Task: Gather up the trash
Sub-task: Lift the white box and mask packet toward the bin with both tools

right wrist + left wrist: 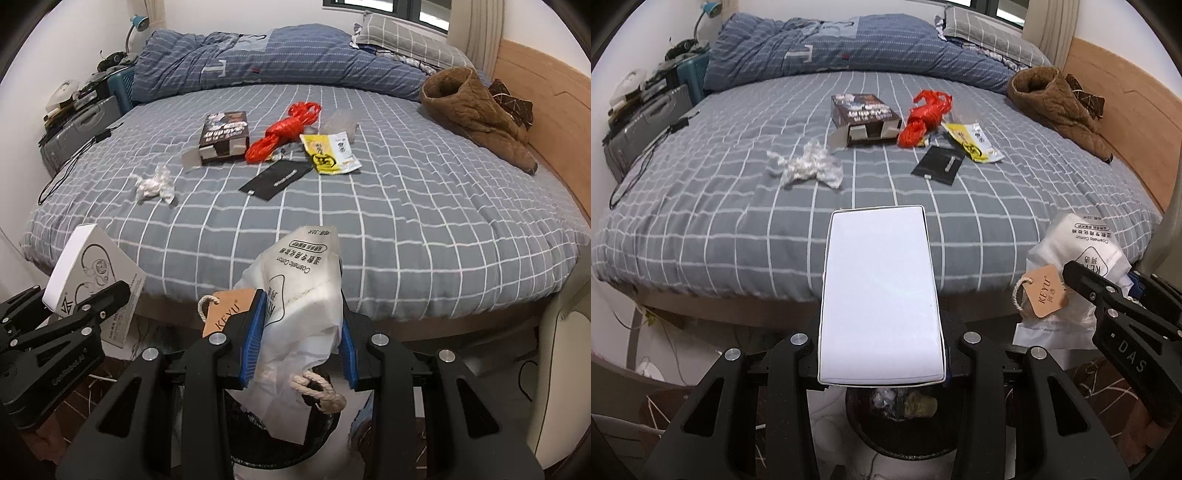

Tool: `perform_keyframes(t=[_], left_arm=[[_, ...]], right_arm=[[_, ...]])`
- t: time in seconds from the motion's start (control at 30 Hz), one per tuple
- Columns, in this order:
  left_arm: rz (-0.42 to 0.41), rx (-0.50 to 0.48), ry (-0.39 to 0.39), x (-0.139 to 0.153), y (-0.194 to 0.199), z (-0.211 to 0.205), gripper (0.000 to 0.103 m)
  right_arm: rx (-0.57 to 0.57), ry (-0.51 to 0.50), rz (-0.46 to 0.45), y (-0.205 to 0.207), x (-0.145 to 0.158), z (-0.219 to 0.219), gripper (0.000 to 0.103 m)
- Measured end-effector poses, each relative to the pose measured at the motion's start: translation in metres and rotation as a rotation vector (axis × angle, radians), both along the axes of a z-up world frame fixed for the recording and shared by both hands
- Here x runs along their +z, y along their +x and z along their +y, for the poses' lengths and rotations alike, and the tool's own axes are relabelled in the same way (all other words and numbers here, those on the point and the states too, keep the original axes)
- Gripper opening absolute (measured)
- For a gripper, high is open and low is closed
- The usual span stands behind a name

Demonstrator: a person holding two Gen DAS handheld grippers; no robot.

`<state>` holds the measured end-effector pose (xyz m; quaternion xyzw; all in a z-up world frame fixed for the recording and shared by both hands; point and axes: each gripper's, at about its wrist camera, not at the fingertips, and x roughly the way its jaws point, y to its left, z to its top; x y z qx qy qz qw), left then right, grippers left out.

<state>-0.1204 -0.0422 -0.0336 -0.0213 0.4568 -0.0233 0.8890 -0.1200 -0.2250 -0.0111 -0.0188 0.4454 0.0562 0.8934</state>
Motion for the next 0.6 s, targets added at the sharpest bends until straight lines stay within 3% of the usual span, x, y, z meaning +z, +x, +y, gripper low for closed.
perform_keyframes(t=[0.6], left_arm=[[0.088, 0.021, -0.002, -0.060, -0.027, 0.007, 0.039]], right_arm=[[0.025, 0.000, 0.104, -0.036, -0.060, 0.012, 0.034]])
